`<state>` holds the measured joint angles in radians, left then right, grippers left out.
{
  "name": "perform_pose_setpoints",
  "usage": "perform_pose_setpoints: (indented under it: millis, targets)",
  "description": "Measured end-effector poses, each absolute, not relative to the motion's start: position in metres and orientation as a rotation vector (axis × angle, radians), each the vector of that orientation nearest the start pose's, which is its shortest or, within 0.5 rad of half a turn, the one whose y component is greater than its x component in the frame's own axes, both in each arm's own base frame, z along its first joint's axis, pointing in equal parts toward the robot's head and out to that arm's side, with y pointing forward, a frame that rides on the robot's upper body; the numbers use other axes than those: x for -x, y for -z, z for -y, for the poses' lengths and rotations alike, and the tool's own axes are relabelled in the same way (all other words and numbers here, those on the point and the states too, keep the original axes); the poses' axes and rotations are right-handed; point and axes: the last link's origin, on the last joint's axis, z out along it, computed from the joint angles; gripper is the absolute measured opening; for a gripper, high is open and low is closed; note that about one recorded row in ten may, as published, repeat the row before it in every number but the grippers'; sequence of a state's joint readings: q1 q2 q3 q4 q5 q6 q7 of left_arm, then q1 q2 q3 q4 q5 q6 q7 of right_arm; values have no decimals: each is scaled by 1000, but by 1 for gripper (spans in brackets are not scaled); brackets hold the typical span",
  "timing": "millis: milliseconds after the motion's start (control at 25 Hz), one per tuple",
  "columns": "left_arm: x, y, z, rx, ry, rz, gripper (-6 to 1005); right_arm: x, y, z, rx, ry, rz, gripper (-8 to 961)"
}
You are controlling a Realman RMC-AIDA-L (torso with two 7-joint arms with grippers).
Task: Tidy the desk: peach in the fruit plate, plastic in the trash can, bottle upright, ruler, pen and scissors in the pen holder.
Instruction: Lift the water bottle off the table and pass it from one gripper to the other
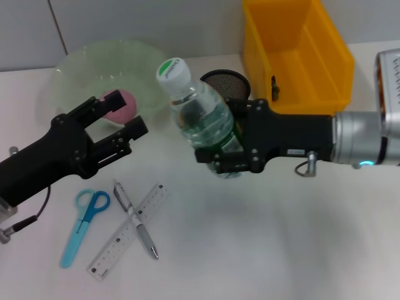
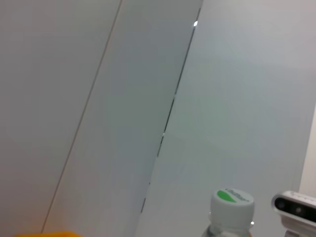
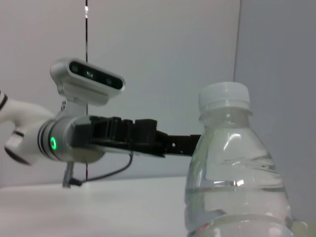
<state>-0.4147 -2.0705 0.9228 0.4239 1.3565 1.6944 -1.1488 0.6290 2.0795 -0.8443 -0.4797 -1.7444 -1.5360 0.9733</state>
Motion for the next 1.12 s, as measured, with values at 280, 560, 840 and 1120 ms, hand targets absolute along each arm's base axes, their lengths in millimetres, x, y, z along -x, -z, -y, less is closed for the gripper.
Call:
perform_pose_setpoints:
  millis: [280, 560, 840, 1120]
  targets:
    - [236, 8, -297, 2431, 1405, 468, 785, -208, 45, -338, 2744, -948, -116, 774]
    - [230, 9, -297, 2407, 1466, 439, 785, -206, 51, -334, 2743, -998, -145, 774]
    - [227, 10, -298, 2406, 1482, 440, 785, -204, 55, -332, 2754, -1013, -146, 774]
    - [223, 15, -299, 2413, 1494, 440, 785, -202, 56, -331, 2762, -1027, -139, 774]
